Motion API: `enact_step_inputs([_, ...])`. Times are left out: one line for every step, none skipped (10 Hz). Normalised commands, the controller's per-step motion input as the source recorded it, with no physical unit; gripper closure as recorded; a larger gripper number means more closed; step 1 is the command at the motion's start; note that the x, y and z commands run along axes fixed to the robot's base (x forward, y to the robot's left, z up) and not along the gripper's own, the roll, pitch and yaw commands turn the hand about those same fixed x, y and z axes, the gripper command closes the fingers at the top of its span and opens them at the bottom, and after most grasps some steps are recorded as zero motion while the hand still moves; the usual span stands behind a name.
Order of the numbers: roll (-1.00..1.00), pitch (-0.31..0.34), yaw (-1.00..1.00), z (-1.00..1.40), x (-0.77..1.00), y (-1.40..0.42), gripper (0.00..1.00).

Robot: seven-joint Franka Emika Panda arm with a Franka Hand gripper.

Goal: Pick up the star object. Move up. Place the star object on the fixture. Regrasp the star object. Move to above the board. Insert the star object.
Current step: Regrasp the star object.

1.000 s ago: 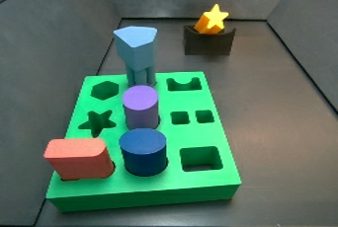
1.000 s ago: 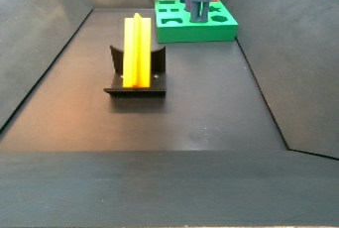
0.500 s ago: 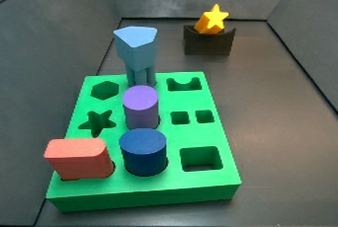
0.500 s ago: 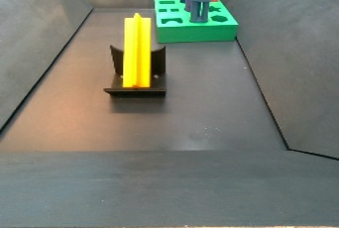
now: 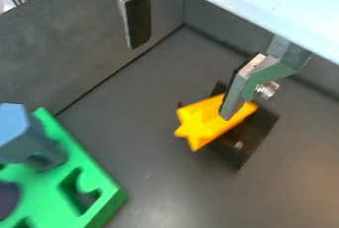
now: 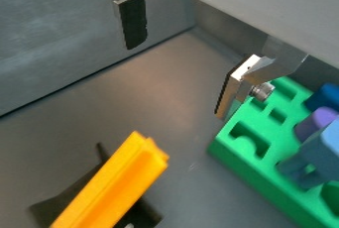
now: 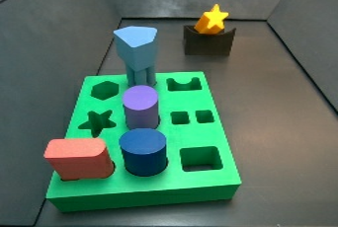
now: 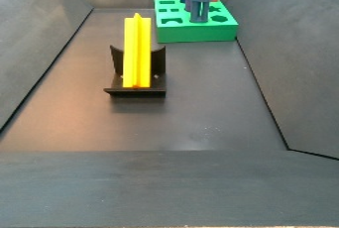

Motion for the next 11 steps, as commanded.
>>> enact_step_inputs([1.00,0.016,0.03,0.00,0.01,-0.02,0.00])
enact_step_inputs([1.00,0.020,0.03,0.00,0.01,-0.02,0.00])
enact_step_inputs([1.00,0.025,0.03,0.00,0.01,-0.02,0.00])
enact_step_inputs([1.00,0.034,0.04,0.01,0.02,-0.02,0.00])
enact_step_inputs([1.00,0.041,0.04,0.00,0.04,-0.02,0.00])
enact_step_inputs([1.00,0.047,0.04,-0.01,0.04,-0.02,0.00])
enact_step_inputs([1.00,0.064,0.05,-0.01,0.06,-0.03,0.00])
enact_step_inputs([1.00,0.074,0.05,-0.01,0.07,-0.03,0.00])
enact_step_inputs([1.00,0.096,0.06,-0.01,0.09,-0.04,0.00])
enact_step_inputs([1.00,0.122,0.07,0.00,0.10,-0.04,0.00])
enact_step_inputs([1.00,0.145,0.08,-0.01,0.11,-0.04,0.00])
